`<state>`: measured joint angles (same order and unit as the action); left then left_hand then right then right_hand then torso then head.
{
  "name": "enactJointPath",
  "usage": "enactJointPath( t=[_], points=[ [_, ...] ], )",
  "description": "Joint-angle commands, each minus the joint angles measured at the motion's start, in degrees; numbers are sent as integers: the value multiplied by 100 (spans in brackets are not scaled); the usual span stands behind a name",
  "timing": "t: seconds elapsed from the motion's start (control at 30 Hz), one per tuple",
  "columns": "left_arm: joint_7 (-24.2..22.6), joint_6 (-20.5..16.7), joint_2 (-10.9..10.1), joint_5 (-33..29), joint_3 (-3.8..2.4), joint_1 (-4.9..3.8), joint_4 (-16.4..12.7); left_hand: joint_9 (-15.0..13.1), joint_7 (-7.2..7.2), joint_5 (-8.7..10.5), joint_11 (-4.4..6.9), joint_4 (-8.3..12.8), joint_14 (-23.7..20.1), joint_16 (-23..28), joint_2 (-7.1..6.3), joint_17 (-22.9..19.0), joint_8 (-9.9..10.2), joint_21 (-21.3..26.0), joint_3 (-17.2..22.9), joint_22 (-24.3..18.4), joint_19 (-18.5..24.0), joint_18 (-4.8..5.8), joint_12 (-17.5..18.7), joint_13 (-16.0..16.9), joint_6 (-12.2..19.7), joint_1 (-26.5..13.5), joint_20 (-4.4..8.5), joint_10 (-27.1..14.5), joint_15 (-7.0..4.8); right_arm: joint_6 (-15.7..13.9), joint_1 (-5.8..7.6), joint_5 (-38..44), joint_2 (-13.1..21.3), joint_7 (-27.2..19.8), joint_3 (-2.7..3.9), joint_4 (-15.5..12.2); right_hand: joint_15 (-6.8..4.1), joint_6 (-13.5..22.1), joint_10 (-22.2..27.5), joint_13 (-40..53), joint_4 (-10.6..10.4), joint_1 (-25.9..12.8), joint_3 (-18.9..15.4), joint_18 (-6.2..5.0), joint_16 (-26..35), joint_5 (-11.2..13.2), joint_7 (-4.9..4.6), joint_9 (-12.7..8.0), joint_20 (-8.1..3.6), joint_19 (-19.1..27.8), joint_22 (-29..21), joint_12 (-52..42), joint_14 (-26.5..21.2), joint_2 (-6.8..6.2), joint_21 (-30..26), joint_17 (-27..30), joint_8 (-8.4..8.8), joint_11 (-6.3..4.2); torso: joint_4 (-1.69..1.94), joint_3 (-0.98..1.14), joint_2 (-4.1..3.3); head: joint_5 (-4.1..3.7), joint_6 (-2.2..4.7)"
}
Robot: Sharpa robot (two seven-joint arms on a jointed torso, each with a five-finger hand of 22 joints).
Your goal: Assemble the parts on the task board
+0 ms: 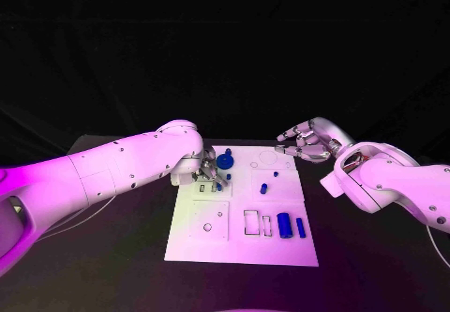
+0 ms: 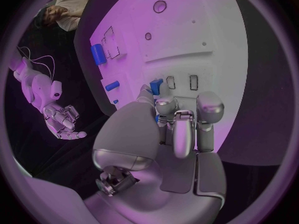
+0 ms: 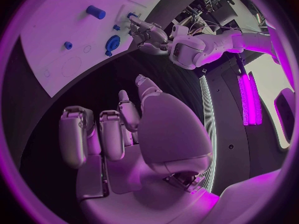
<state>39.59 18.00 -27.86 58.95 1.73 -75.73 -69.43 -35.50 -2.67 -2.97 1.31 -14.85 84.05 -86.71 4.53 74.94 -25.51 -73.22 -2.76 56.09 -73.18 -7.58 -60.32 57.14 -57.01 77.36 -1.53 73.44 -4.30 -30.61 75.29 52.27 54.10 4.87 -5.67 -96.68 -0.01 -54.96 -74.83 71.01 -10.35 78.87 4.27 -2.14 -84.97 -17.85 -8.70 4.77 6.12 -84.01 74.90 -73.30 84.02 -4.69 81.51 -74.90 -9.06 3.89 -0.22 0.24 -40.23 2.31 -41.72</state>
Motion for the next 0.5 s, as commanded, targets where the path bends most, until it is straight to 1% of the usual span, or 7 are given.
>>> enactJointPath(
  t=[0.03, 0.27, 0.3, 0.37, 0.43, 0.5],
  points=[
    [-78, 45, 7, -115, -1, 1, 1, -7, -7, -15, 1, 12, 462, -18, 6, 1047, 38, -22, 168, -14, 46, 94, 65, -46, 51, 112, 7, -52, -26, 47, -5, 79, -5, 14, -1, 4, -46, -46, -14, 5, 1, 6, -4, -29, 23, -39, 12, 8, -35, -4, 869, 11, 379, 33, -11, -628, -4, -18, 0, 1, -1, 3, -4],
    [-83, 64, -1, -128, -1, 0, 12, 13, -32, -16, -18, -9, 460, -14, -97, 1044, 146, -25, 586, -13, 63, 93, 196, -161, 108, 218, 4, -118, -14, 44, -9, 102, -7, 5, -2, 2, -49, -50, -26, 12, 12, 29, 8, -28, 21, -177, 12, 8, -41, -9, 874, 4, 382, 33, -12, -634, -2, -21, 0, 1, -1, 7, -4],
    [-86, 57, -3, -131, -1, 0, 12, 21, -44, -23, -19, -26, 460, -15, -152, 1046, 178, -30, 750, -5, 64, 92, 215, -175, 102, 231, 3, -121, -8, 43, -10, 103, -6, 4, -2, 2, -49, -51, -25, 10, 13, 30, 9, -28, 21, -188, 12, 8, -41, -10, 874, 6, 383, 33, -12, -635, -1, -21, -3, -1, 0, 8, -4],
    [-95, 26, -11, -162, -1, 0, 8, 32, -43, -14, -20, -12, 461, -17, -247, 1049, 228, -33, 1047, 0, 68, 92, 253, -203, 101, 288, 1, -131, -19, 41, -11, 104, -5, 2, -2, 1, -50, -51, -28, 13, 13, 32, 11, -27, 20, -206, 12, 8, -41, -12, 877, 3, 383, 33, -10, -637, -1, -21, -5, 1, 0, 8, -5],
    [-111, -30, -23, -200, -1, 1, 0, 37, -26, -16, -13, 40, 463, -20, -323, 1055, 261, -37, 1326, 5, 69, 93, 282, -223, 100, 375, 3, -138, -25, 40, -11, 102, -4, 0, -2, 1, -50, -51, -28, 13, 13, 32, 11, -27, 20, -206, 12, 8, -41, -12, 877, 3, 383, 33, -10, -637, -1, -21, -7, 1, 1, 12, 1],
    [-137, -136, -52, -284, -4, 3, -25, 34, -29, -18, -8, 92, 468, -30, -449, 1069, 286, -48, 1690, 23, 62, 95, 308, -239, 91, 425, 10, -133, -28, 37, -13, 86, -1, -3, -3, 2, -50, -52, -29, 13, 14, 34, 13, -28, 23, -221, 12, 8, -42, -10, 875, 3, 383, 33, -14, -633, -1, -21, -5, -2, 3, 7, 5]
  ],
)
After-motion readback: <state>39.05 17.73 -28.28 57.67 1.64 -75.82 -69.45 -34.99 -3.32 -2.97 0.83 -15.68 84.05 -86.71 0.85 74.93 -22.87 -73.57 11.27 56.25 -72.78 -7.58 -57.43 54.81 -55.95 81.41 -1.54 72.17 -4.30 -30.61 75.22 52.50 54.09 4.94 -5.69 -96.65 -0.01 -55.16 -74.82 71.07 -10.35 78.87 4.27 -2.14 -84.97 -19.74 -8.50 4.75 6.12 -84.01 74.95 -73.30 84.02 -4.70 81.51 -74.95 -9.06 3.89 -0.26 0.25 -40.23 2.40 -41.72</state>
